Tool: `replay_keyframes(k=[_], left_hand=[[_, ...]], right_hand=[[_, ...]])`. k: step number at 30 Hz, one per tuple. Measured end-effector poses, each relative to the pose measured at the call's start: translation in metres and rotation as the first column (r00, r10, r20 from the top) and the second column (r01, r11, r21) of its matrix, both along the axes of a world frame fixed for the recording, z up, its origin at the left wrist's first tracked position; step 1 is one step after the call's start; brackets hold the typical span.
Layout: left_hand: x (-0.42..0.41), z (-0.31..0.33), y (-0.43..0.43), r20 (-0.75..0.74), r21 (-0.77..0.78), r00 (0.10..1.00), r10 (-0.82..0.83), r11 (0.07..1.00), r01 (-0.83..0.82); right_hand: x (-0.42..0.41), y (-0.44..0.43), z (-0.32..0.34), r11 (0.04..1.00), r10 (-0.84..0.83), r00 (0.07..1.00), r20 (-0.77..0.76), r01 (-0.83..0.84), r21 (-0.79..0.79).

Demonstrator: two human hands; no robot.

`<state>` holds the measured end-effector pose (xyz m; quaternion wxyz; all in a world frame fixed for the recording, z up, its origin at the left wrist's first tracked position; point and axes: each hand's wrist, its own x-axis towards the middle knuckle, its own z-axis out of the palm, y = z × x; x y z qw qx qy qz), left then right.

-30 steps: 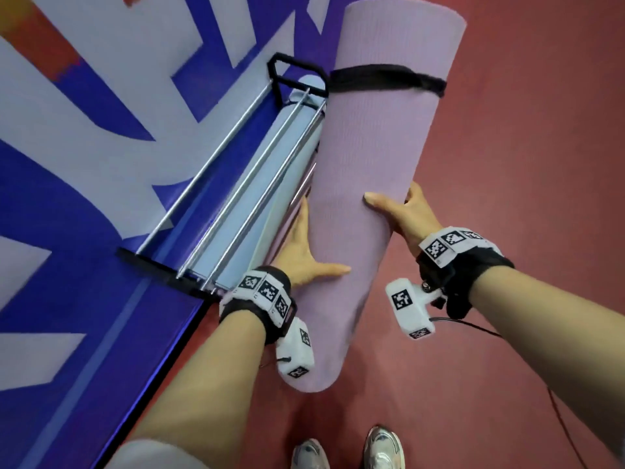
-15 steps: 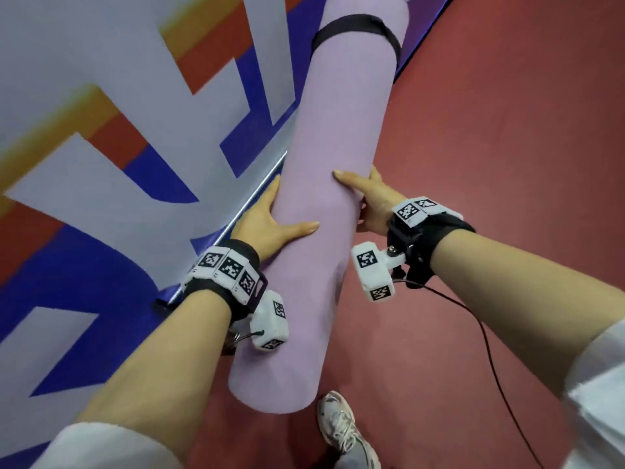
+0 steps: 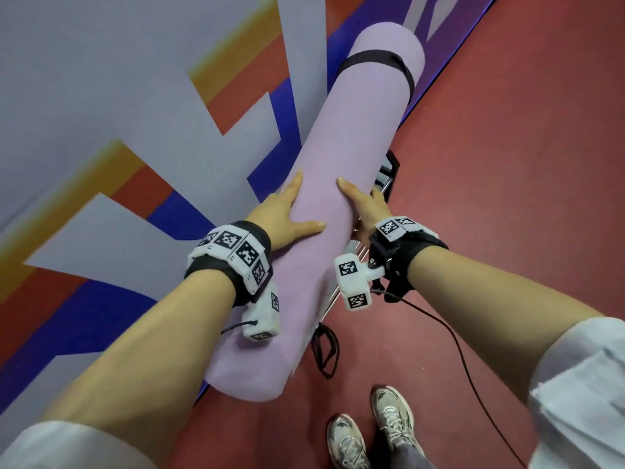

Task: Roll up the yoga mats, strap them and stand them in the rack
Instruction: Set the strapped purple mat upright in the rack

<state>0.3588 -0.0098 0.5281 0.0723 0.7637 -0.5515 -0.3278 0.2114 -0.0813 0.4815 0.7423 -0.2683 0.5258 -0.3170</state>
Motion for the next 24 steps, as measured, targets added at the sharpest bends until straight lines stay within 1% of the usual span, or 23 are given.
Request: replay_keyframes(k=[4, 8, 11, 13, 15, 18, 21, 22, 24], left_hand=[[0.005, -0.003, -0.013, 0.151, 0.081, 0.988, -0.011, 0.997, -0.001], [0.016, -0.012, -0.020, 0.214, 0.073, 0.976, -0.034, 0.997, 0.019], [0.021, -0.029, -0.013, 0.276, 0.145, 0.959, -0.062, 0.989, 0.022], [0.021, -0.038, -0.003, 0.332, 0.181, 0.940, -0.073, 0.983, 0.012], [0.021, -0.046, 0.005, 0.393, 0.160, 0.916, -0.080, 0.987, 0.017], [0.015, -0.054, 0.011, 0.435, 0.068, 0.900, -0.039, 0.998, 0.011], [0.023, -0.061, 0.013, 0.371, -0.028, 0.926, 0.075, 0.997, -0.070], [0.027, -0.064, 0.015, 0.359, -0.024, 0.927, 0.111, 0.994, -0.109], [0.032, -0.069, 0.017, 0.389, 0.021, 0.911, 0.140, 0.987, -0.160]], right_hand=[[0.018, -0.010, -0.004, 1.000, -0.024, 1.000, 0.015, 0.024, 0.009], [0.036, -0.009, -0.015, 0.996, -0.072, 0.997, 0.012, 0.071, 0.051], [0.041, 0.003, -0.028, 0.994, -0.034, 0.999, 0.010, 0.032, 0.109], [0.040, 0.012, -0.040, 0.994, 0.021, 1.000, 0.014, -0.023, 0.110], [0.039, 0.017, -0.045, 0.995, 0.061, 0.998, -0.015, -0.060, 0.076], [0.041, 0.013, -0.052, 0.998, 0.046, 0.998, -0.045, -0.043, 0.052], [0.054, 0.019, -0.051, 0.982, 0.094, 0.995, -0.037, -0.087, 0.170], [0.059, 0.021, -0.057, 0.978, 0.104, 0.994, -0.019, -0.098, 0.182], [0.069, 0.018, -0.074, 0.987, 0.089, 0.996, -0.021, -0.085, 0.135]])
